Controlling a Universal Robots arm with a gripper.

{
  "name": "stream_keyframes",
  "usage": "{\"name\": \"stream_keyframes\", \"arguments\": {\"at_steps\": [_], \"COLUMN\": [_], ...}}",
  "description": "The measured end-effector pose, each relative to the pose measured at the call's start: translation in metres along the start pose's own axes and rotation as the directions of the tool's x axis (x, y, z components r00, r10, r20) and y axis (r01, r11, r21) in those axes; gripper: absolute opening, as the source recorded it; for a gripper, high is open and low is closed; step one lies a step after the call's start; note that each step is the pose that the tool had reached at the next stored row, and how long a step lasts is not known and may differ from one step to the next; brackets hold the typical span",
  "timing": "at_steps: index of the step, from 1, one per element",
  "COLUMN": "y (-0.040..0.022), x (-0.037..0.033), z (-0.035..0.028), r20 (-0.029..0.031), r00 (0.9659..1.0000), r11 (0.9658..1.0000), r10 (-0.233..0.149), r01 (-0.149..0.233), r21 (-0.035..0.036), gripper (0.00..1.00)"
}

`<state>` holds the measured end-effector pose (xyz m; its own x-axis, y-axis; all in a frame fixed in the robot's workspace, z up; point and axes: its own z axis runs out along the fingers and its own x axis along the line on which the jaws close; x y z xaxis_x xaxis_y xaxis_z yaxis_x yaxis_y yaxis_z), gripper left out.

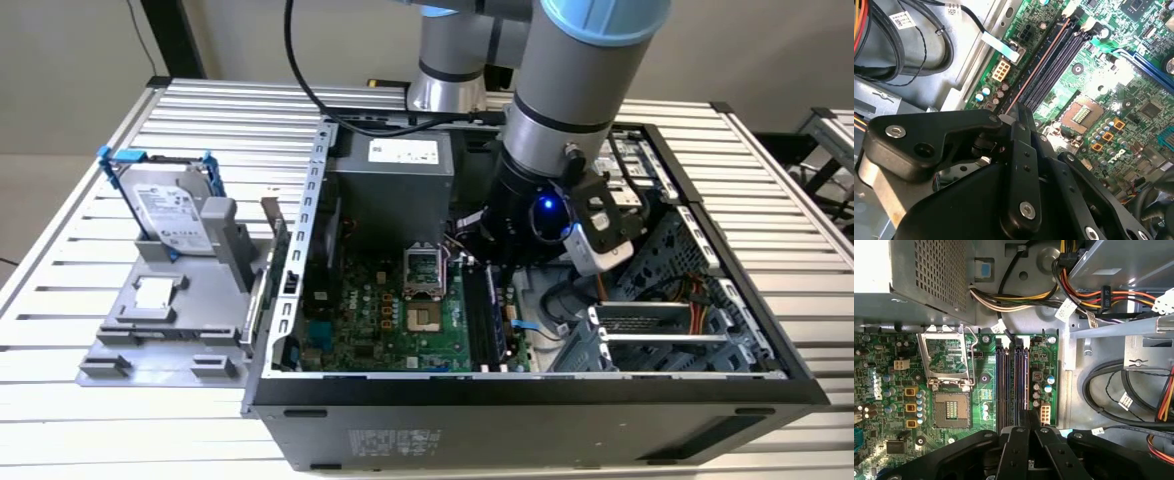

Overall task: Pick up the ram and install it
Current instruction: 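Insert the ram into the slot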

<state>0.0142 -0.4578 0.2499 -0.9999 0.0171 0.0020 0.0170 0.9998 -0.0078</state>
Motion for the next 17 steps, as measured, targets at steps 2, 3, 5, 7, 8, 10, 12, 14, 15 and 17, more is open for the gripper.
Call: {"name": "stream_keyframes", "arguments": {"at_steps": [2, 3, 5, 7, 8, 10, 12, 14, 15, 17], "y": [0.0, -0.0001, -0.0001, -0.0001, -0.0001, -0.0001, -0.0001, -0.0001, -0.0001, -0.0002], "x": [0.0, 0.0, 0.0, 0.0, 0.0, 0.0, 0.0, 0.0001, 0.0001, 0.0001], "z": [0.0, 0.0, 0.0, 0.0, 0.0, 0.0, 0.0, 0.0, 0.0, -0.0001], "r20": [0.0, 0.0, 0.0, 0.0, 0.0, 0.0, 0.0002, 0.0005, 0.0005, 0.0006], "r00": [1.0, 1.0, 1.0, 1.0, 1.0, 1.0, 0.9994, 0.9979, 0.9969, 0.9951], "r11": [1.0, 1.0, 1.0, 1.0, 1.0, 1.0, 0.9994, 0.9979, 0.9969, 0.9951], "r10": [0.0, 0.0, 0.0, 0.0, -0.001, -0.01, -0.034, -0.065, -0.078, -0.099], "r01": [0.0, 0.0, 0.0, 0.0, 0.001, 0.01, 0.034, 0.065, 0.078, 0.099], "r21": [0.0001, 0.0001, 0.0001, 0.0001, 0.0001, 0.0001, 0.0002, 0.0003, 0.0003, -0.001], "gripper": [0.0, 0.0, 0.0, 0.0, 0.0, 0.0, 0.0, 0.0, 0.0, 0.0]}}
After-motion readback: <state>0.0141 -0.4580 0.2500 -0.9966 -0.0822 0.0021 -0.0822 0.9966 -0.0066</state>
